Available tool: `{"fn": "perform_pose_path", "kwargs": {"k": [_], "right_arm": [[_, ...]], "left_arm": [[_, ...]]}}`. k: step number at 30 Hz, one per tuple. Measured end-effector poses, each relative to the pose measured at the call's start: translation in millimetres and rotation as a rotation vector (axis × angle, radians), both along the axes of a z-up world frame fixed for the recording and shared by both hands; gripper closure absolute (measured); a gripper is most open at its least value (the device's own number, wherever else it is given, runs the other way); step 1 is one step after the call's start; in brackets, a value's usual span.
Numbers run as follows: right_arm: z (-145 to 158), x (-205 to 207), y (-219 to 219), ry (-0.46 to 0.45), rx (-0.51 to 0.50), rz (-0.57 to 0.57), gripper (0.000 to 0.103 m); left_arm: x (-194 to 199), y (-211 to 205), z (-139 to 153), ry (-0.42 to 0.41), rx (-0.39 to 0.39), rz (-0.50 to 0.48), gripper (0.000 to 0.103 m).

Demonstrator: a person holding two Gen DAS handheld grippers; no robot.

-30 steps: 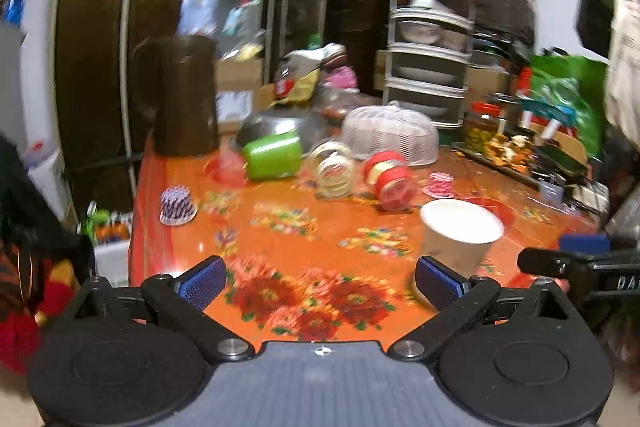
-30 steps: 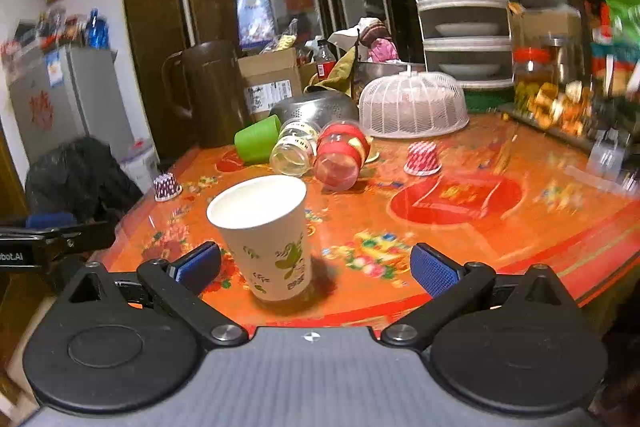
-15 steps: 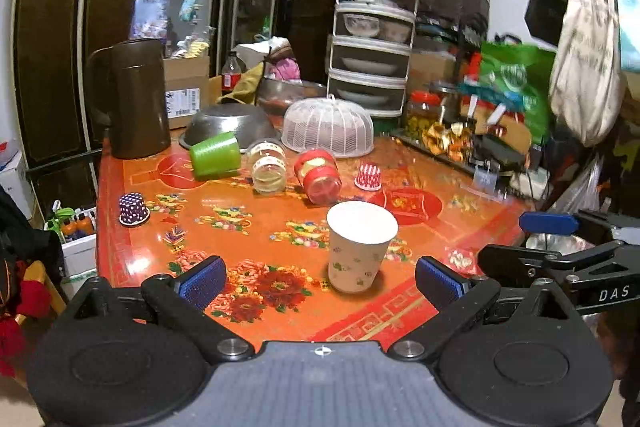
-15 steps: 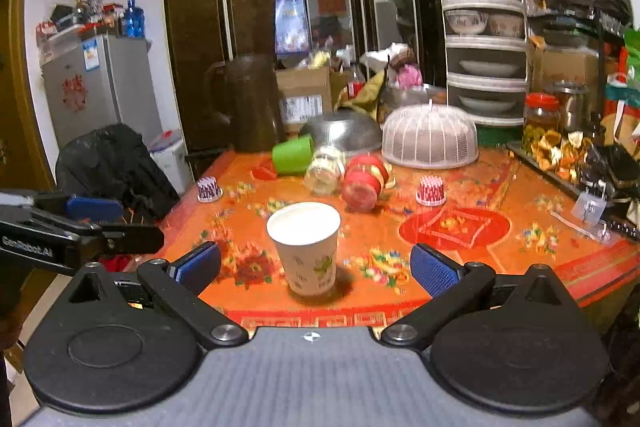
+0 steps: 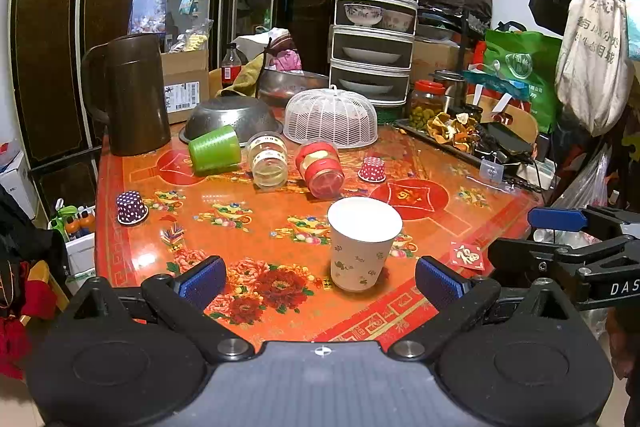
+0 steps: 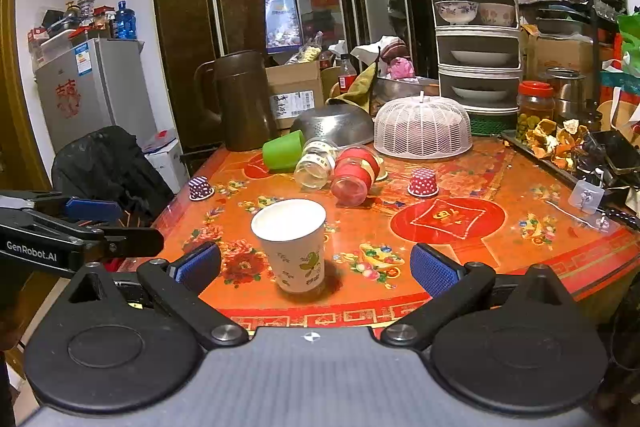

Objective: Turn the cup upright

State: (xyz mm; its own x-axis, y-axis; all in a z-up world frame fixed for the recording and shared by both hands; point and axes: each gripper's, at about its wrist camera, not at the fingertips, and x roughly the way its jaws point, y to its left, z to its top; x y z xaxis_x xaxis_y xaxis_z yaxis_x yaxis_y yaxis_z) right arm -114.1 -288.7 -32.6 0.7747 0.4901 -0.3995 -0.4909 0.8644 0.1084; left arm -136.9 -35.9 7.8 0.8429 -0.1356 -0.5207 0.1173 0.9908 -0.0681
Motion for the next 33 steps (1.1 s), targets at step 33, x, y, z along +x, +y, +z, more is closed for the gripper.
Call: {"fn": "perform_pose_path", "kwargs": {"k": [33], "right_arm": [[0.7, -3.9, 8.5, -0.008, -0.012, 0.035, 0.001]], "left_arm": [[1.9, 1.8, -3.4, 0.018, -0.008, 0.010, 0.001]]}}
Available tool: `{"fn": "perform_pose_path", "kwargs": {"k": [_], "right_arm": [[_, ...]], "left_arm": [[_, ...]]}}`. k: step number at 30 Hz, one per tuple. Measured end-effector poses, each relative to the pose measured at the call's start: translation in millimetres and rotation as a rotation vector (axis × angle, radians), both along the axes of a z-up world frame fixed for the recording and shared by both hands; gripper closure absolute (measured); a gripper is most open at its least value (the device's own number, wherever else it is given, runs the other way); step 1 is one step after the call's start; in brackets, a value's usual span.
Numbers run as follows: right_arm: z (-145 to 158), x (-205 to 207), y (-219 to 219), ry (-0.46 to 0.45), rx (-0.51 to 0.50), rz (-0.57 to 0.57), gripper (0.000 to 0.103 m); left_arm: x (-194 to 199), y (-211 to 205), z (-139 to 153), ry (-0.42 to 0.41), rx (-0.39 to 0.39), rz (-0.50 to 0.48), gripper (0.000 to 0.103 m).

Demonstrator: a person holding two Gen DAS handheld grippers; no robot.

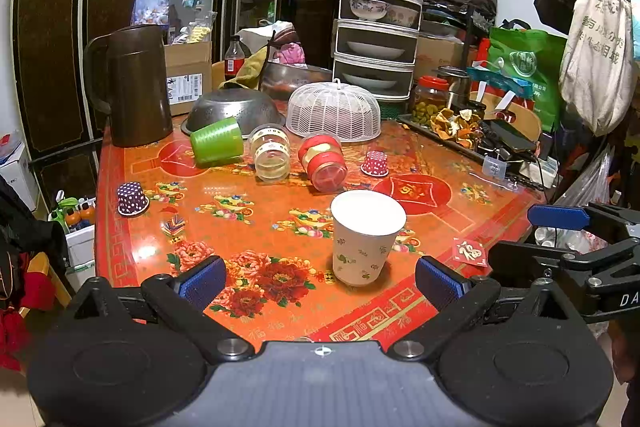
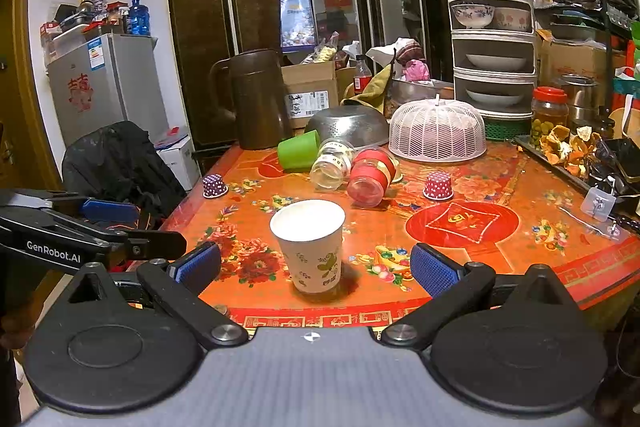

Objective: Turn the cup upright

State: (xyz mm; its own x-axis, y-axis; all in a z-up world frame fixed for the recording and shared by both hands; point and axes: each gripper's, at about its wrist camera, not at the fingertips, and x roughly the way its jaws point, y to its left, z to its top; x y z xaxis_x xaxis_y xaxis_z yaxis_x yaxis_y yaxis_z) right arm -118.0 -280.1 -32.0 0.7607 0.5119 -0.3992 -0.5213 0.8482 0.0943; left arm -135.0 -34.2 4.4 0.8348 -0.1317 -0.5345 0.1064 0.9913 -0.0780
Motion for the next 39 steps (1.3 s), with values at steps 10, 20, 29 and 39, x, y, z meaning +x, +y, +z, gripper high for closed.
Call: {"fn": "perform_pose_path", "kwargs": {"k": [10, 20, 29, 39], "right_arm": [[-0.5, -0.9, 0.7, 0.002, -0.001, 0.002, 0.001], [-0.5, -0.8, 0.6, 0.001, -0.002, 0.003, 0.001], [1.0, -1.1, 0.0, 0.002, 0.006, 0.004, 0.001], [0.6, -1.4, -0.4, 0.002, 0.006, 0.003, 0.001]], "left_arm": [[0.4, -0.8, -2.4, 0.010, -0.003, 0.003, 0.001], [0.6, -1.2, -2.6, 0.012, -0.002, 0.002, 0.001], [1.5, -1.2, -3.3, 0.016, -0.003, 0.002, 0.001], [1.9, -2.1, -4.2, 0.018, -0.002, 0.000, 0.001]]}}
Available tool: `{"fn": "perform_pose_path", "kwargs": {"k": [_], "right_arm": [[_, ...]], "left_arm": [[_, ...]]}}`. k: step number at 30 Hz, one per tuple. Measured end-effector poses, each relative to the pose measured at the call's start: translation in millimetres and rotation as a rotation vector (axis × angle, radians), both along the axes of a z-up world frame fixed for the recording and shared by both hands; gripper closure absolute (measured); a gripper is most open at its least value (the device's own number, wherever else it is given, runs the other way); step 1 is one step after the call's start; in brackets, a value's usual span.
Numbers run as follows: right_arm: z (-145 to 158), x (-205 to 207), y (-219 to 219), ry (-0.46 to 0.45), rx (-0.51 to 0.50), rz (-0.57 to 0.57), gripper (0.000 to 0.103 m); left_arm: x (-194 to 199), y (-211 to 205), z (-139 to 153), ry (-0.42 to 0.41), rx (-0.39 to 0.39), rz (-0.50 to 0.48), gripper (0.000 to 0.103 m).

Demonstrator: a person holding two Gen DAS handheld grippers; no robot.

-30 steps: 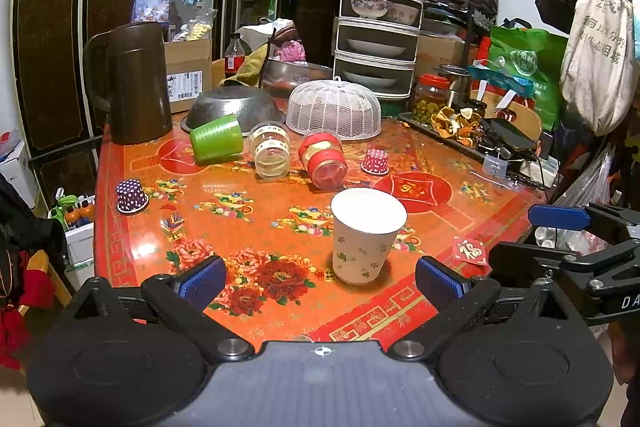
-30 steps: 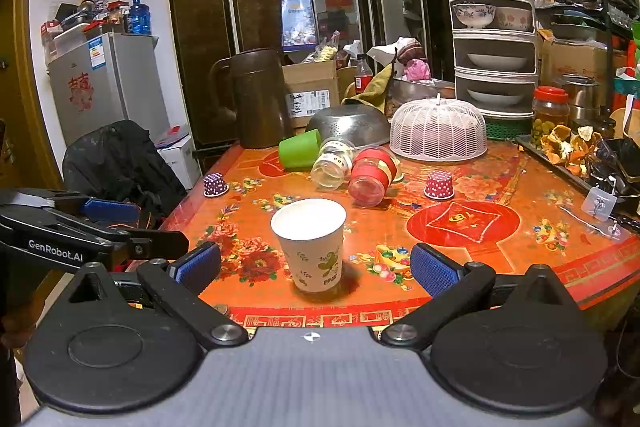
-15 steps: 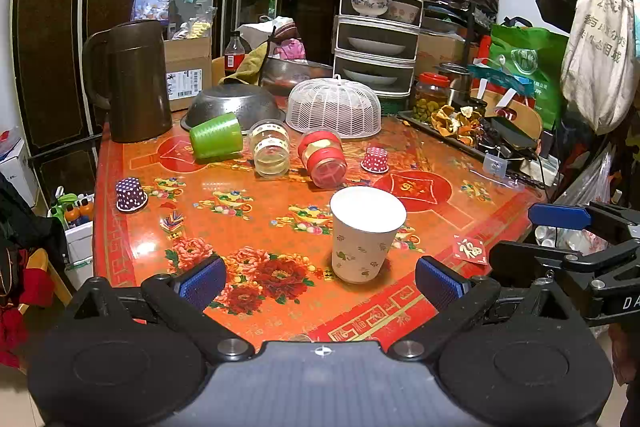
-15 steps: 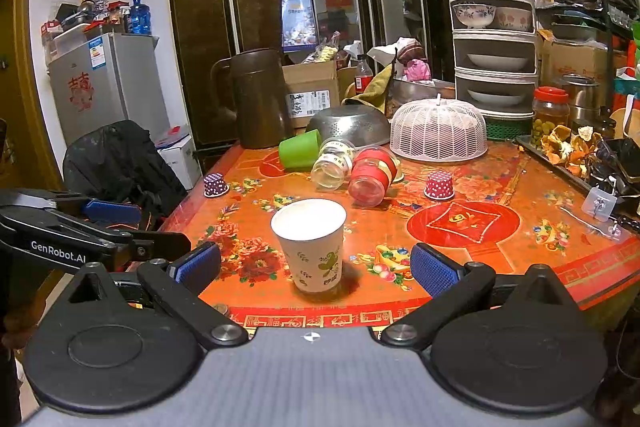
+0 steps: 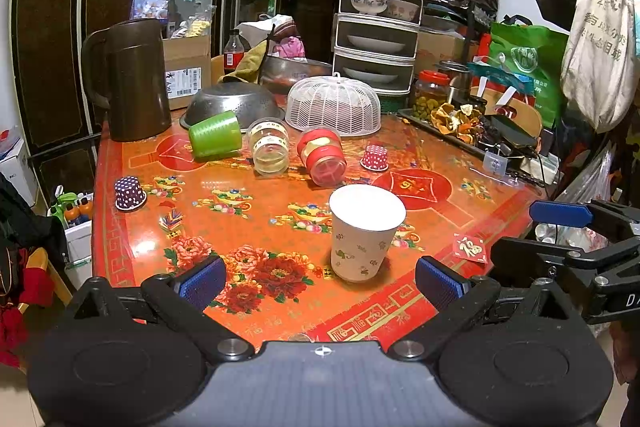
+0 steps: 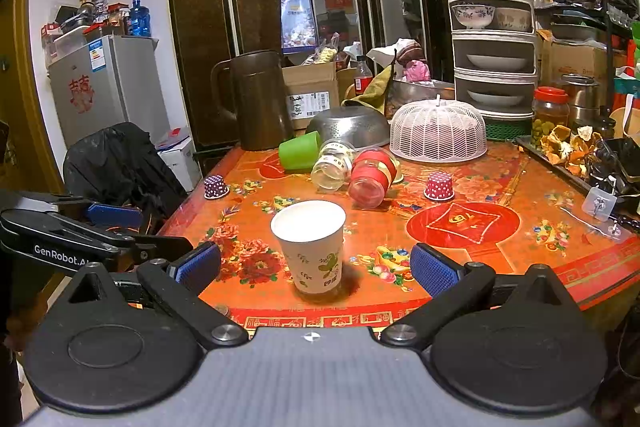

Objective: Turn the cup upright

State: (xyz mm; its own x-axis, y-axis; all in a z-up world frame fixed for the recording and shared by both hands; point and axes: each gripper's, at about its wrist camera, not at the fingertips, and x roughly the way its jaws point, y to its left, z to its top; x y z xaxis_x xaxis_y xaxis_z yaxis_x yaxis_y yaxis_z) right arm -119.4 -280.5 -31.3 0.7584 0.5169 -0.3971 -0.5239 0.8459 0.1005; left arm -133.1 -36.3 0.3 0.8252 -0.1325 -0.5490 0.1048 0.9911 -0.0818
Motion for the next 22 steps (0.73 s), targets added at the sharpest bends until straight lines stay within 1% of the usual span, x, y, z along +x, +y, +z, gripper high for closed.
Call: {"fn": "perform_pose_path", "kwargs": {"k": [13, 22], "right_arm": [[-0.1, -0.1, 0.1, 0.000, 0.000, 0.000, 0.001], [-2.9, 1.8, 2.8, 0.008, -0.002, 0.007, 0.001]], "left_arm": [[1.7, -0.5, -2.7, 0.007, 0.004, -0.001, 0.001], [-0.6, 0.5, -1.1, -0.014, 0.021, 0.012, 0.001]]}}
